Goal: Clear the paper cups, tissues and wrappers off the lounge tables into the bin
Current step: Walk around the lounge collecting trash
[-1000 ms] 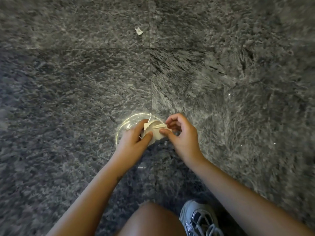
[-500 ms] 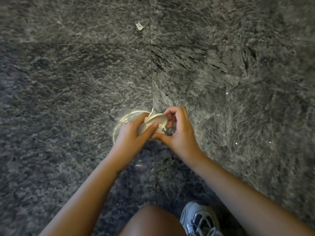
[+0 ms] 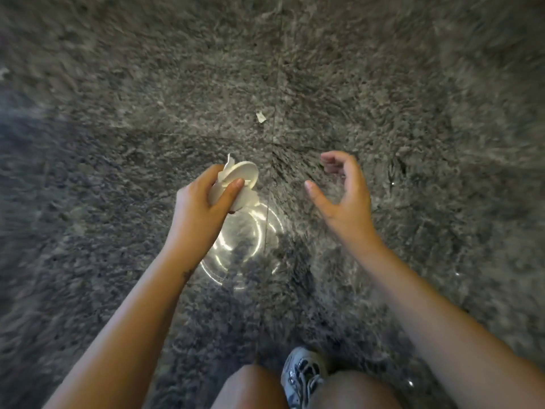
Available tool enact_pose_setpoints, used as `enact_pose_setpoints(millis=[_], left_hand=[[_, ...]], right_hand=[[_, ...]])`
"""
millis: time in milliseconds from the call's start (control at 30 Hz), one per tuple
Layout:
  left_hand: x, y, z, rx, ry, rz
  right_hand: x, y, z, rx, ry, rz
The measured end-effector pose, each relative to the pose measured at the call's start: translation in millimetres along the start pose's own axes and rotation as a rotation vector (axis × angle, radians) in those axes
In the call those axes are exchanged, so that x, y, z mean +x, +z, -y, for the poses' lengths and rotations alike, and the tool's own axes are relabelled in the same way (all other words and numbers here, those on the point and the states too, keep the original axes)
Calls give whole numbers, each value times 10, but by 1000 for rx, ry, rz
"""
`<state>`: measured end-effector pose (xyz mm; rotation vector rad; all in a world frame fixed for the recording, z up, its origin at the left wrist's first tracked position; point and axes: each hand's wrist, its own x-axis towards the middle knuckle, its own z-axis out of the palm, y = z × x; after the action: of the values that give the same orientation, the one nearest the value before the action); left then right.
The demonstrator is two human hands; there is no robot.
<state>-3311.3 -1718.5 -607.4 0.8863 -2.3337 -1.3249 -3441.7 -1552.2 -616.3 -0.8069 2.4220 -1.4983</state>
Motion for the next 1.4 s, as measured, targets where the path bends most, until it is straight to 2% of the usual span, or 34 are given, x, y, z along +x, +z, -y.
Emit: enact_pose_setpoints(millis=[433, 633, 833, 1133, 1267, 1400], left_hand=[[368, -2087, -3107, 60, -87, -117], [749, -2574, -3797, 105, -34, -125], [1482, -2651, -3828, 86, -50, -110], [2957, -2510, -3465, 60, -82, -50], [3489, -2197, -3021, 57, -117, -35], [3952, -1574, -2130, 43, -196, -39]], right_hand=[[950, -1593, 2776, 28, 49, 93], [1544, -1863, 3397, -19, -1, 139], [2284, -1629, 3400, -80, 56, 198], [3593, -1172, 3050, -142, 107, 256], [4054, -869, 2560, -185, 134, 304], [4384, -291, 1579, -179, 148, 376]])
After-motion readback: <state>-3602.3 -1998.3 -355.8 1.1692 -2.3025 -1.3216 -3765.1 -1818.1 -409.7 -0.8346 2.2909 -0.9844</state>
